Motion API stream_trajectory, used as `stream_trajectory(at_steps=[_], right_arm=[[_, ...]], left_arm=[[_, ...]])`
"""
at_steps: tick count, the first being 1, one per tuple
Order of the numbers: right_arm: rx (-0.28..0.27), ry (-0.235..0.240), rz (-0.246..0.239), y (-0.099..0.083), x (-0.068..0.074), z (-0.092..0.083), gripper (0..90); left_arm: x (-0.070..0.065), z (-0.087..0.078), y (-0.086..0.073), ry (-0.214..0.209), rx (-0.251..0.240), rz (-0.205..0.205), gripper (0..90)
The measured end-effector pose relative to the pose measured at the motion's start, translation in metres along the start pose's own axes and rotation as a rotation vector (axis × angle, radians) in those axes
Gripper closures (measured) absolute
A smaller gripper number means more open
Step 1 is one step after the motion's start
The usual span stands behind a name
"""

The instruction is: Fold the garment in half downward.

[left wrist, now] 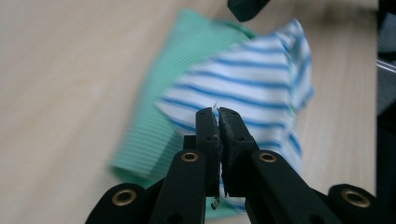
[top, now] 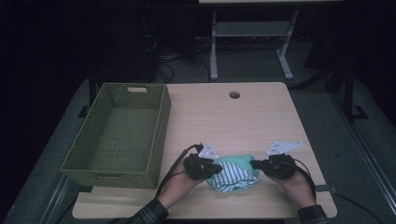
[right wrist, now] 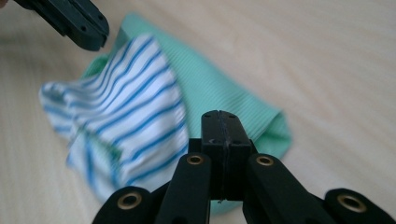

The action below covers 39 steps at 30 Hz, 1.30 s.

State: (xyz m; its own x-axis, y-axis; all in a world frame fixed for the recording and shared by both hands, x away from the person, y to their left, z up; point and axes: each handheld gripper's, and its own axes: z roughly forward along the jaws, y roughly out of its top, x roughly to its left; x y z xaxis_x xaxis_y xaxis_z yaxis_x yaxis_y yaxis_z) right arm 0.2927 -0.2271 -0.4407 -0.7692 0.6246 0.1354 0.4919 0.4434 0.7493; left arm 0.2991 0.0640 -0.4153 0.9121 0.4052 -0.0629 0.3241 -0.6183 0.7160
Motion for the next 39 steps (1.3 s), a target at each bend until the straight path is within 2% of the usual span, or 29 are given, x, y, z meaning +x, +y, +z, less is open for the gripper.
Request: stream_trajectory(at_steps=[2,4,5,12,17,20,24,27,30,35,39], right_arm=[[-0.015,-0.010,0.003,0.005,-0.006,0.002,89.9],[-0.036,-0.004,0.018,0.008,-0.011,0.005,89.9],[-0.042,0.000,0.030,0.010,-0.012,0.007,90.0],[-0.009,-0.006,0.015,0.017,-0.015,0.027,89.9],[0.049,-0.030,0.016,0.011,-0.017,0.040,89.9],[0.071,-0.036,0.019,0.007,-0.018,0.046,90.0],[0.069,-0.044,0.017,0.006,-0.018,0.046,90.0],[0.068,-0.047,0.014,0.006,-0.018,0.046,90.0],[0.072,-0.051,0.007,0.005,-0.018,0.046,90.0],[0.075,-0.062,-0.003,0.005,-0.017,0.045,90.0],[0.085,-0.068,-0.003,0.005,-0.015,0.043,90.0]], left_arm=[[0.007,-0.005,0.005,0.017,-0.024,-0.014,88.0],[0.014,-0.005,0.008,0.033,-0.034,-0.019,88.4],[0.016,-0.004,0.009,0.038,-0.042,-0.034,88.5],[0.022,0.018,0.000,0.056,0.036,-0.039,88.8],[0.024,0.025,-0.006,0.071,0.059,-0.040,88.7],[0.025,0.028,-0.008,0.079,0.091,-0.027,88.8],[0.027,0.034,-0.013,0.082,0.117,-0.039,88.8],[0.028,0.038,-0.016,0.100,0.152,-0.026,89.4],[0.031,0.038,-0.017,0.096,0.150,-0.032,89.6],[0.031,0.039,-0.016,0.103,0.152,-0.019,89.7],[0.037,0.043,-0.013,0.108,0.149,-0.027,89.6]])
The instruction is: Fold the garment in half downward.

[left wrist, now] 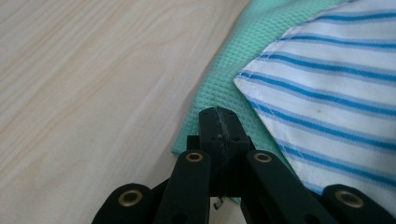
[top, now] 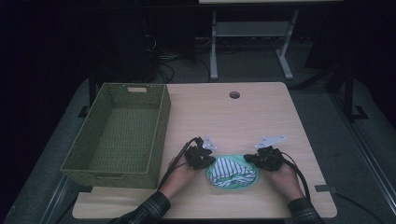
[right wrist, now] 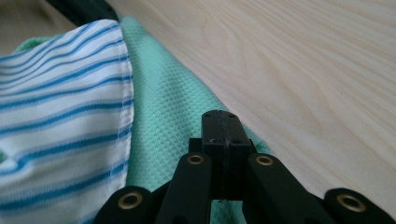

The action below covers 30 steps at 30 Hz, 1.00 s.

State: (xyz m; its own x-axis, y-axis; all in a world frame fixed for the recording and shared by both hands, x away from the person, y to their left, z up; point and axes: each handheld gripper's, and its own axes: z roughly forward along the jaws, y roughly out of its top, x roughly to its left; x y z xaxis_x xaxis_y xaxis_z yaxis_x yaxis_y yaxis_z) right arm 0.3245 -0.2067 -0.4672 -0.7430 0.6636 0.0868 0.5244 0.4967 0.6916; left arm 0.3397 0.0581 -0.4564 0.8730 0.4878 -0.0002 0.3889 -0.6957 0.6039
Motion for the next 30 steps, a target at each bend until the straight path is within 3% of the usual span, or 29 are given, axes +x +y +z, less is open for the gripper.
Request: stream_trajectory(at_steps=[5,13,21,26,30], right_arm=[[0.009,-0.002,-0.006,-0.001,0.001,-0.002,90.0],[0.030,0.009,-0.021,-0.004,0.010,-0.007,90.0],[0.029,0.041,-0.022,-0.010,0.021,-0.011,90.0],[0.009,0.027,-0.041,-0.008,0.022,-0.014,90.0],[-0.036,0.009,-0.017,-0.006,0.014,-0.020,90.0]], left_arm=[[0.011,0.006,0.007,0.003,-0.004,-0.012,89.6],[0.025,0.015,0.016,-0.011,-0.020,0.004,89.6],[0.029,0.022,0.024,-0.016,-0.041,0.003,89.6],[0.029,0.011,0.025,-0.016,-0.072,0.006,88.6],[0.026,-0.008,0.024,-0.028,-0.124,-0.006,88.9]])
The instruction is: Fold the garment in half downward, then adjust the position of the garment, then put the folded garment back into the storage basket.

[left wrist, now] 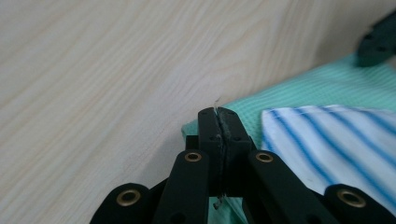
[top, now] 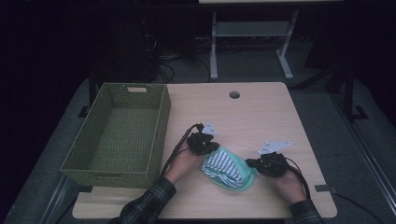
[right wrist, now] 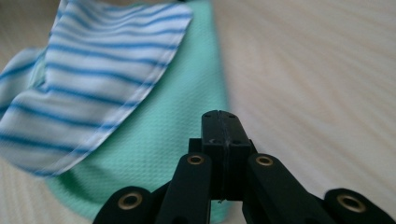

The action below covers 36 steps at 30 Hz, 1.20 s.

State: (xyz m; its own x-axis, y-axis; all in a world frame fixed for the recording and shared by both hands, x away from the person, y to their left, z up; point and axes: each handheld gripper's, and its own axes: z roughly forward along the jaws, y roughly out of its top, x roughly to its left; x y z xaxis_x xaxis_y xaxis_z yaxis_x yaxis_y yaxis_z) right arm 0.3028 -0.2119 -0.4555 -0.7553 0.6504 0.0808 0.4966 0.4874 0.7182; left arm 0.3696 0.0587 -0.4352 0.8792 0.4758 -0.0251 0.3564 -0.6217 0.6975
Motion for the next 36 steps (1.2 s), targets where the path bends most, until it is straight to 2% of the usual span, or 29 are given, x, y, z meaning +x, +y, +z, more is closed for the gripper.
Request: stream_trajectory(at_steps=[6,7,9,17,18,21,23,26,28,29,32,35,36], right_arm=[[-0.032,-0.010,0.026,0.009,-0.016,0.002,90.0],[-0.035,-0.007,0.028,0.010,-0.019,0.004,90.0],[-0.015,-0.004,0.037,0.011,-0.021,0.008,90.0],[-0.023,0.020,0.029,0.020,-0.025,0.024,90.0],[-0.010,0.025,0.039,0.020,-0.024,0.026,90.0],[0.007,0.031,0.023,0.020,-0.022,0.031,90.0],[0.017,0.037,0.013,0.020,-0.020,0.033,90.0],[0.028,0.043,0.008,0.020,-0.018,0.035,90.0],[0.033,0.048,0.003,0.019,-0.017,0.036,90.0],[0.033,0.053,-0.002,0.019,-0.017,0.036,90.0],[0.038,0.059,-0.010,0.019,-0.015,0.036,90.0],[0.048,0.061,-0.017,0.017,-0.014,0.035,90.0],[0.048,0.060,-0.019,0.016,-0.013,0.035,90.0]], left_arm=[[-0.013,-0.025,-0.008,-0.025,-0.037,-0.004,89.6],[-0.016,-0.028,-0.011,-0.032,-0.045,-0.019,89.6],[-0.019,-0.032,-0.016,-0.047,-0.043,-0.020,89.6],[-0.048,-0.048,-0.035,-0.106,-0.051,-0.023,89.6],[-0.052,-0.048,-0.038,-0.112,-0.043,-0.018,89.6],[-0.059,-0.046,-0.043,-0.128,-0.014,0.001,89.5],[-0.063,-0.042,-0.046,-0.154,-0.004,-0.006,89.5],[-0.069,-0.034,-0.048,-0.178,0.033,0.007,89.5],[-0.072,-0.029,-0.049,-0.182,0.065,0.030,89.5],[-0.073,-0.027,-0.050,-0.182,0.061,0.019,89.5],[-0.072,-0.023,-0.051,-0.173,0.093,0.045,89.5],[-0.071,-0.019,-0.051,-0.166,0.094,0.032,89.5],[-0.069,-0.019,-0.051,-0.163,0.099,0.040,89.5]])
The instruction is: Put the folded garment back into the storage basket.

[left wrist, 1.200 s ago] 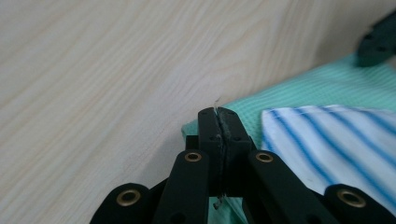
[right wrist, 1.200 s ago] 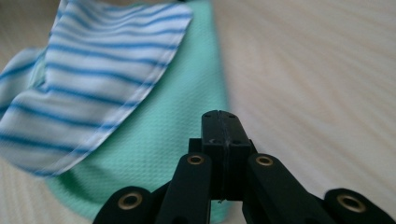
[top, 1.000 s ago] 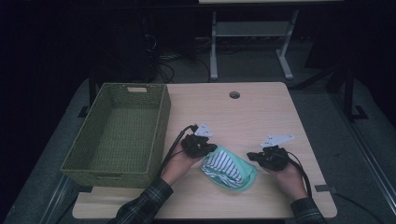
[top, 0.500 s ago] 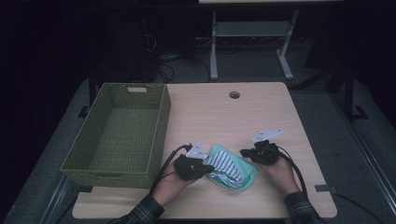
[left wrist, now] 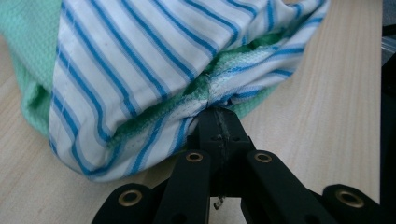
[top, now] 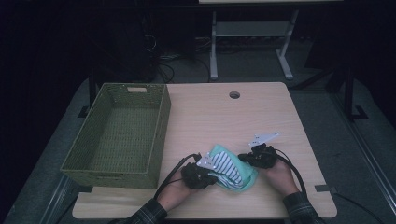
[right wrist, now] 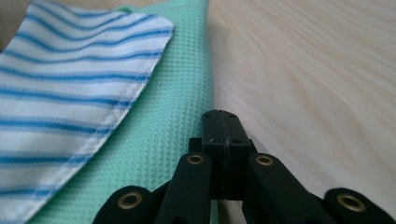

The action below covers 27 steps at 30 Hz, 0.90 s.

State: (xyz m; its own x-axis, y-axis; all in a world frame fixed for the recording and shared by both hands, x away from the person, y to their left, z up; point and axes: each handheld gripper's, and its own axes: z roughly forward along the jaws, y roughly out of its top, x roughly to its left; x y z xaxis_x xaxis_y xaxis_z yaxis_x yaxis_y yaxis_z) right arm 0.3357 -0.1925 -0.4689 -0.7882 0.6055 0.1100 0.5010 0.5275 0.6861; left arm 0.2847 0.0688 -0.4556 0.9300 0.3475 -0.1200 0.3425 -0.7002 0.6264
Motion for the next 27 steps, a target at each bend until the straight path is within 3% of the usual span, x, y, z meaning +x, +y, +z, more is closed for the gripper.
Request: stream_trajectory(at_steps=[7,16,22,27], right_arm=[[0.014,0.010,-0.006,-0.007,0.004,-0.008,90.0],[0.022,0.031,0.006,-0.016,0.011,-0.019,90.0],[0.025,0.044,-0.003,-0.016,0.018,-0.019,90.0],[0.020,0.050,-0.003,-0.020,0.024,-0.022,89.9]], left_arm=[[0.008,0.001,0.004,0.072,0.021,0.033,89.5],[0.029,0.002,0.011,0.130,0.009,0.022,89.2],[0.043,0.004,0.013,0.142,0.005,-0.006,88.7],[0.046,0.002,0.016,0.142,0.001,-0.009,88.6]])
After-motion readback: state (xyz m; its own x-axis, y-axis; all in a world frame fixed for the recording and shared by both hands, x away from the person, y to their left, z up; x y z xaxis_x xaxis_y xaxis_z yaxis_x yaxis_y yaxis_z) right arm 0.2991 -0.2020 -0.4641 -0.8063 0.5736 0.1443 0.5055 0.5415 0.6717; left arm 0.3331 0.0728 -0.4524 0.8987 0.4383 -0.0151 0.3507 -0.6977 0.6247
